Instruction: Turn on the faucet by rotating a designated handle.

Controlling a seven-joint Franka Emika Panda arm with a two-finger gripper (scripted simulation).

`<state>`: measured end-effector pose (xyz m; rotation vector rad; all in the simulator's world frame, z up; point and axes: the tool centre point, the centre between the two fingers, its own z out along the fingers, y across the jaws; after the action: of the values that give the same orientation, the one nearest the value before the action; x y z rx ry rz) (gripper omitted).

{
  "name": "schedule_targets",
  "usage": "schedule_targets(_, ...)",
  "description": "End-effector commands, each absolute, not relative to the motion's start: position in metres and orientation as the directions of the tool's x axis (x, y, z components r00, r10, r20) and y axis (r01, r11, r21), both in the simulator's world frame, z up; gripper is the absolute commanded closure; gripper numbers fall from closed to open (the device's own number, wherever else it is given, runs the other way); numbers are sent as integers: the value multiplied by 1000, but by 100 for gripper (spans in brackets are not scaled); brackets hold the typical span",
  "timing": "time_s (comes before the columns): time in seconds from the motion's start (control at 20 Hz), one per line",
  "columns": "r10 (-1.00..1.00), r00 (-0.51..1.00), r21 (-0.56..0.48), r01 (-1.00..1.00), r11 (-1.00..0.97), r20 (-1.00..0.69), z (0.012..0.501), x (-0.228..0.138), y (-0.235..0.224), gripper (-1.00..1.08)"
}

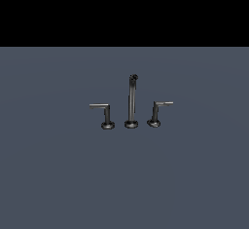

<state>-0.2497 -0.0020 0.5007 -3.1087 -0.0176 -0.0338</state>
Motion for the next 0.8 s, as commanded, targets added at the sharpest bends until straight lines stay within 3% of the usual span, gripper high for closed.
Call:
schedule_targets(0.0,11,1000,-32,12,-999,22,501,-250,-2,108)
schedule_targets(0.75,-139,990,-32,-138,-990,18,459,-213,7,108)
